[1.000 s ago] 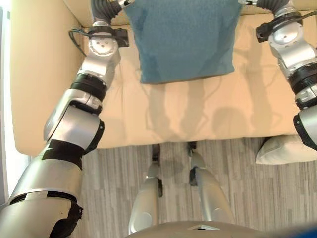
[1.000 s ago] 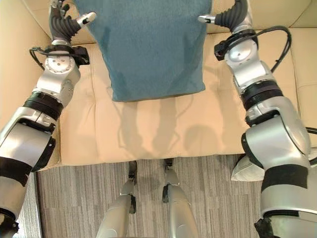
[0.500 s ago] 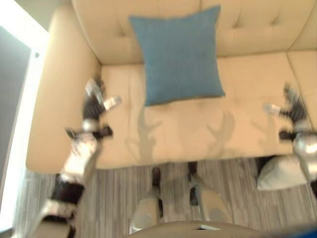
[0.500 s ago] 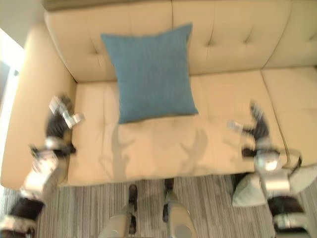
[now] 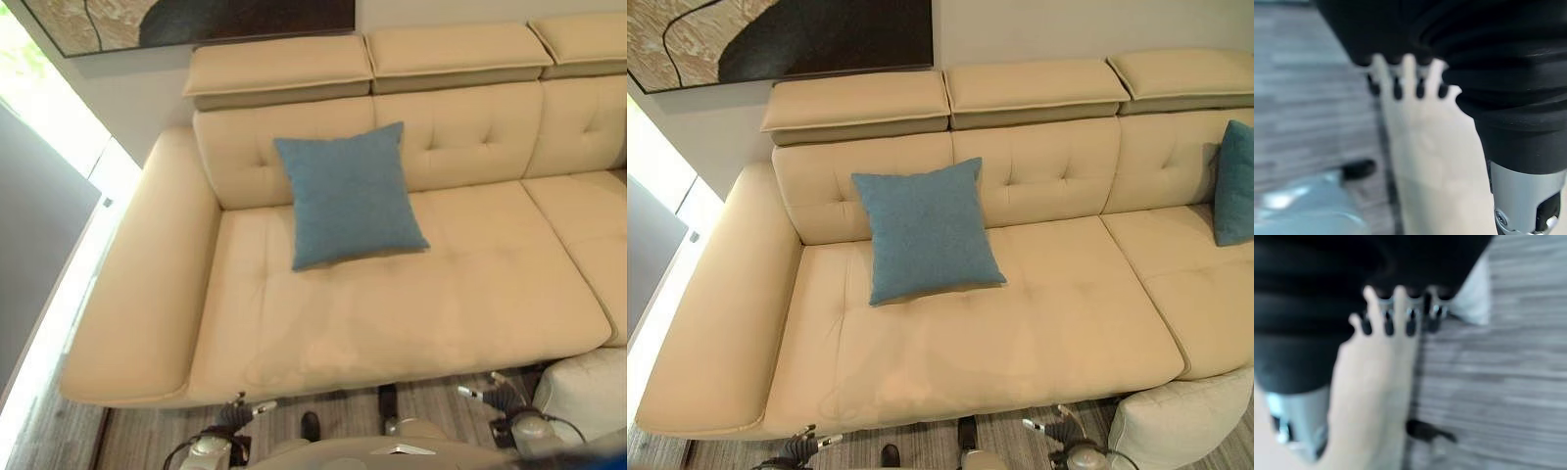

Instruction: Pick up all the scattered cushions and arrange them neatly on the sofa.

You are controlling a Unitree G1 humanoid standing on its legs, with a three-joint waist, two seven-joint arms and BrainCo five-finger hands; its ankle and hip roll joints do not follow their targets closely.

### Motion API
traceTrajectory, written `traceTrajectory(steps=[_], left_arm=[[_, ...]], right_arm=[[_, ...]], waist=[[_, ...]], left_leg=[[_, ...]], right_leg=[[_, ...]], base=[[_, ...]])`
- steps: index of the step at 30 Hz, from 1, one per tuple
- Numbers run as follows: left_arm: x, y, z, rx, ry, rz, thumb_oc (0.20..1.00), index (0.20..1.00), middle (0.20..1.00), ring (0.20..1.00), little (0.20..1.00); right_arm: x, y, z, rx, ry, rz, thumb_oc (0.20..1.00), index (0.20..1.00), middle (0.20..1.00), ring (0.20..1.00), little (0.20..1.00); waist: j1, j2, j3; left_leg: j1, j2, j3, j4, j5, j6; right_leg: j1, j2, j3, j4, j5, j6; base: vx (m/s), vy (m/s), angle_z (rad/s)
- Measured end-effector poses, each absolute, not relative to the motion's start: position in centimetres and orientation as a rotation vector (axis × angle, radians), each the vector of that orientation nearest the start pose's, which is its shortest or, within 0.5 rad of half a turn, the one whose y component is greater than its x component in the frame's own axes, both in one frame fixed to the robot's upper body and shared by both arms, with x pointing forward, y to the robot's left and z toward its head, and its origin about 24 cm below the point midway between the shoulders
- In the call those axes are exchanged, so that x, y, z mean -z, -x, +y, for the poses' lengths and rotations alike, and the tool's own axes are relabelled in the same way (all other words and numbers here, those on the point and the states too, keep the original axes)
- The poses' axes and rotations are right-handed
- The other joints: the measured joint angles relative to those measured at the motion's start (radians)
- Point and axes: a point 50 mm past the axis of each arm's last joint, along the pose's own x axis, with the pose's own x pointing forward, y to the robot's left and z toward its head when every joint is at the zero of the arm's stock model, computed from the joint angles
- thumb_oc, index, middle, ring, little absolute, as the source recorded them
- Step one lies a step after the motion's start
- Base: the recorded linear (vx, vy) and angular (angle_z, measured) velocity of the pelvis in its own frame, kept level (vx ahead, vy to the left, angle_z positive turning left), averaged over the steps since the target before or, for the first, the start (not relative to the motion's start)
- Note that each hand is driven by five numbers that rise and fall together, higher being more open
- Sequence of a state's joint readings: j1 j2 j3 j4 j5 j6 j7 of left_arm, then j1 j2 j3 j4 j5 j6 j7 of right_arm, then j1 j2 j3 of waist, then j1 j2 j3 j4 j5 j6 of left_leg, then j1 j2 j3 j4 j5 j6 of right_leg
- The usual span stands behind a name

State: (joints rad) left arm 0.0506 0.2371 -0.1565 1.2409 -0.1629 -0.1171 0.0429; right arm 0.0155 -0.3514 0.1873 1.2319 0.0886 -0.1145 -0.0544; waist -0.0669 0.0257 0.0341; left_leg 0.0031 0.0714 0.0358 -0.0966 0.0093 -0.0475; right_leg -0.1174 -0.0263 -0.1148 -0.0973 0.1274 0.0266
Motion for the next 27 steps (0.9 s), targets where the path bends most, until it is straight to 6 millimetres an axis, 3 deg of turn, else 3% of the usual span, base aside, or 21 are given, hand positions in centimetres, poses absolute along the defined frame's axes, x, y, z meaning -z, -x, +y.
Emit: traceTrajectory(steps=[5,9,11,13,15,18,19,20,21,22,23,24,25,26,27], left_arm=[[16.5,-5.8,23.6,-0.148,-0.202,1.217,1.0,1.0,1.0,1.0,1.0],[16.5,-5.9,23.5,-0.139,-0.206,1.228,1.0,1.0,1.0,1.0,1.0],[16.3,-7.2,23.5,-0.134,-0.208,1.198,1.0,1.0,1.0,1.0,1.0],[16.4,-7.7,23.0,-0.119,-0.204,1.188,1.0,1.0,1.0,1.0,1.0],[16.4,-7.9,22.5,-0.12,-0.183,1.183,1.0,1.0,1.0,1.0,1.0],[16.0,-10.2,22.1,-0.107,-0.184,1.128,1.0,1.0,1.0,1.0,1.0],[15.8,-10.9,22.2,-0.102,-0.192,1.111,1.0,1.0,1.0,1.0,1.0],[15.5,-11.9,22.3,-0.092,-0.209,1.089,1.0,1.0,1.0,1.0,1.0],[15.6,-11.8,22.1,-0.083,-0.212,1.093,1.0,1.0,1.0,1.0,1.0],[15.6,-12.1,21.8,-0.076,-0.209,1.083,1.0,1.0,1.0,1.0,1.0],[15.4,-12.2,22.2,-0.079,-0.222,1.078,1.0,1.0,1.0,1.0,1.0],[15.4,-12.0,22.6,-0.078,-0.242,1.082,1.0,1.0,1.0,1.0,1.0],[15.3,-12.4,22.7,-0.075,-0.248,1.075,1.0,1.0,1.0,1.0,1.0],[15.3,-12.1,23.1,-0.093,-0.25,1.083,1.0,1.0,1.0,1.0,1.0],[15.2,-12.0,23.6,-0.099,-0.263,1.083,1.0,1.0,1.0,1.0,1.0]], right_arm=[[15.3,-5.9,-27.6,0.15,0.362,1.223,1.0,1.0,1.0,1.0,1.0],[15.4,-5.3,-27.6,0.153,0.36,1.252,1.0,1.0,1.0,1.0,1.0],[15.4,-5.6,-27.5,0.15,0.357,1.245,1.0,1.0,1.0,1.0,1.0],[15.2,-7.1,-27.5,0.143,0.363,1.208,1.0,1.0,1.0,1.0,1.0],[15.0,-7.7,-27.9,0.149,0.374,1.193,1.0,1.0,1.0,1.0,1.0],[15.1,-6.8,-28.2,0.165,0.373,1.24,1.0,1.0,1.0,1.0,1.0],[15.2,-6.8,-27.9,0.163,0.367,1.247,1.0,1.0,1.0,1.0,1.0],[15.2,-8.1,-27.5,0.149,0.368,1.221,1.0,1.0,1.0,1.0,1.0],[15.0,-9.0,-27.2,0.144,0.365,1.197,1.0,1.0,1.0,1.0,1.0],[15.3,-8.6,-26.8,0.135,0.361,1.213,1.0,1.0,1.0,1.0,1.0],[15.7,-8.0,-25.9,0.113,0.354,1.241,1.0,1.0,1.0,1.0,1.0],[15.9,-8.1,-25.3,0.089,0.355,1.247,1.0,1.0,1.0,1.0,1.0],[15.8,-8.6,-25.4,0.078,0.375,1.248,1.0,1.0,1.0,1.0,1.0],[15.6,-9.4,-25.8,0.073,0.407,1.233,1.0,1.0,1.0,1.0,1.0],[15.6,-9.3,-25.6,0.072,0.401,1.236,1.0,1.0,1.0,1.0,1.0]], waist=[[0.0,-0.005,-0.022],[-0.001,-0.012,-0.017],[0.004,-0.034,0.01],[0.012,-0.078,0.023],[0.002,-0.061,0.021],[-0.037,-0.035,0.026],[-0.031,-0.051,0.031],[-0.024,-0.086,0.052],[-0.03,-0.088,0.066],[-0.029,-0.087,0.066],[-0.026,-0.106,0.06],[-0.015,-0.121,0.063],[0.006,-0.098,0.073],[0.01,-0.024,0.096],[0.027,-0.02,0.096]], left_leg=[[0.021,0.022,-0.002,0.0,-0.005,-0.002],[0.036,0.038,-0.004,0.013,-0.003,-0.005],[0.011,0.017,-0.039,0.107,-0.01,-0.04],[-0.015,-0.056,-0.164,0.218,-0.034,-0.052],[-0.005,-0.079,-0.213,0.258,-0.091,-0.035],[0.002,-0.08,-0.175,0.14,-0.115,0.012],[0.015,-0.101,-0.155,0.114,-0.101,0.02],[0.016,-0.151,-0.125,0.097,-0.079,0.056],[0.005,-0.152,-0.098,0.093,-0.075,0.08],[0.016,-0.152,-0.072,0.08,-0.065,0.096],[0.01,-0.174,-0.05,0.094,-0.069,0.096],[-0.006,-0.175,-0.006,0.125,-0.062,0.11],[-0.023,-0.15,0.035,0.138,-0.071,0.125],[-0.051,-0.088,0.074,0.126,-0.05,0.158],[-0.035,-0.082,0.085,0.108,-0.041,0.152]], right_leg=[[0.021,0.024,0.001,0.0,-0.01,-0.015],[0.034,0.041,0.0,-0.001,-0.016,-0.024],[0.041,0.03,0.021,-0.001,-0.018,-0.032],[0.029,-0.015,0.073,-0.001,-0.002,-0.048],[0.01,-0.023,0.092,-0.001,0.008,-0.034],[-0.057,-0.026,0.118,0.0,0.057,0.008],[-0.07,-0.037,0.153,0.0,0.071,0.022],[-0.108,-0.064,0.213,0.0,0.077,0.041],[-0.118,-0.075,0.217,0.004,0.059,0.076],[-0.127,-0.071,0.178,0.015,0.058,0.1],[-0.131,-0.076,0.13,0.04,0.019,0.104],[-0.153,-0.096,0.106,0.029,-0.012,0.129],[-0.164,-0.099,0.038,0.037,-0.108,0.216],[-0.197,-0.101,-0.076,0.259,-0.097,0.135],[-0.216,-0.113,-0.091,0.401,-0.133,0.114]], base=[[-0.06,-0.074,-0.01],[-0.12,-0.024,0.0],[-0.18,0.062,-0.13],[-0.14,0.125,-0.71],[-0.17,0.187,-0.82],[-0.21,0.22,-0.29],[-0.16,0.143,-1.14],[-0.19,0.183,-1.29],[-0.26,0.169,-1.31],[-0.34,0.2,-0.79],[-0.22,0.083,-0.82],[-0.24,0.098,-1.1],[-0.2,0.084,-1.31],[-0.25,0.087,-1.2],[-0.14,0.016,-0.97]])
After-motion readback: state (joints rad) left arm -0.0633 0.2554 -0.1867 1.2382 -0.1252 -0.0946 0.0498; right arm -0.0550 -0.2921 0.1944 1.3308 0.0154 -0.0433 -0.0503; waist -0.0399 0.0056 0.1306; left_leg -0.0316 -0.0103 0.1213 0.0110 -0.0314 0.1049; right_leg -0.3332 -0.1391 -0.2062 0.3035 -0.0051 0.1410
